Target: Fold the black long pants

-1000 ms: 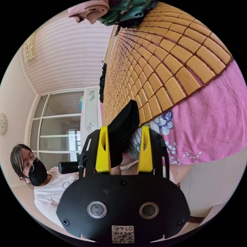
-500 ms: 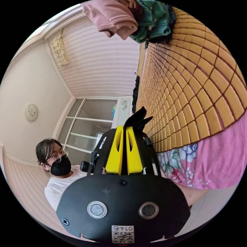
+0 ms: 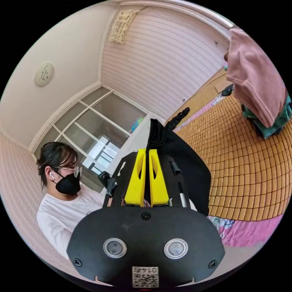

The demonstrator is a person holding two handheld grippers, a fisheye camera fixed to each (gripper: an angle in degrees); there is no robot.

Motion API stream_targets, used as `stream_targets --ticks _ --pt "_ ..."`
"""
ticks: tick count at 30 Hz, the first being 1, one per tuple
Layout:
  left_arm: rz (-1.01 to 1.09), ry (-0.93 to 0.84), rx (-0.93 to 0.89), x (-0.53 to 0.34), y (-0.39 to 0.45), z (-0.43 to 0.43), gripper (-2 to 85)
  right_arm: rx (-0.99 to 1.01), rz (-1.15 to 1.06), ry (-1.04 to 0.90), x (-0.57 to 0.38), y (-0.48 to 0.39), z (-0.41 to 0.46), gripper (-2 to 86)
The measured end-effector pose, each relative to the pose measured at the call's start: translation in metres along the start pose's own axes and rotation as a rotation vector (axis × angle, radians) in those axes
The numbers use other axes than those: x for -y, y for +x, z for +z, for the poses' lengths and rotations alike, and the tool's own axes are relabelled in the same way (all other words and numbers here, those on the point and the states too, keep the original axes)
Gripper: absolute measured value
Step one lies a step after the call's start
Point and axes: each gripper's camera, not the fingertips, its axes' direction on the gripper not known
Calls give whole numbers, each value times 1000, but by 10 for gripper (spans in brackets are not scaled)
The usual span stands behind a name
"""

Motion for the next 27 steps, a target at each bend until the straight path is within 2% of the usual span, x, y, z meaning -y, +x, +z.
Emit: stream_targets --ticks 3,5,6,7,8,9,10,11,14,18,21,23,24,26,27 --pt "-45 -47 130 -46 -36 -88 -3 156 -63 -135 4 -33 139 14" --pt "-131 -142 342 -79 -60 -164 8 235 -50 -256 -14 -59 271 25" --pt "-165 -167 394 -87 -66 -183 14 260 -33 -296 -21 -63 303 29" --pt "-241 -219 488 -104 -81 -218 29 303 29 -418 -38 -66 365 42" --pt "-330 -276 569 -122 -95 -248 49 308 51 -563 -56 -68 416 60" --pt "-379 -303 607 -132 -102 -262 53 280 38 -620 -65 -68 435 61" --pt "-449 -337 676 -152 -112 -287 61 152 33 -693 -84 -66 460 64" --pt "-513 -355 733 -171 -120 -306 64 52 42 -733 -99 -61 471 63" --pt "-617 -405 799 -206 -140 -327 66 44 109 -777 -129 -55 463 59" --pt "-718 -368 755 -225 -172 -327 71 -87 81 -748 -150 -75 429 41" --pt "-728 -332 656 -223 -194 -316 73 -325 -59 -746 -160 -109 400 18" --pt "-689 -309 568 -214 -201 -302 67 -613 -173 -732 -169 -134 382 5" --pt "-670 -311 552 -211 -201 -297 65 -688 -196 -737 -172 -138 380 3" --pt "-580 -325 497 -200 -196 -270 51 -922 -233 -833 -192 -140 385 -1" --pt "-559 -328 483 -197 -193 -261 48 -948 -224 -877 -198 -136 389 -2"
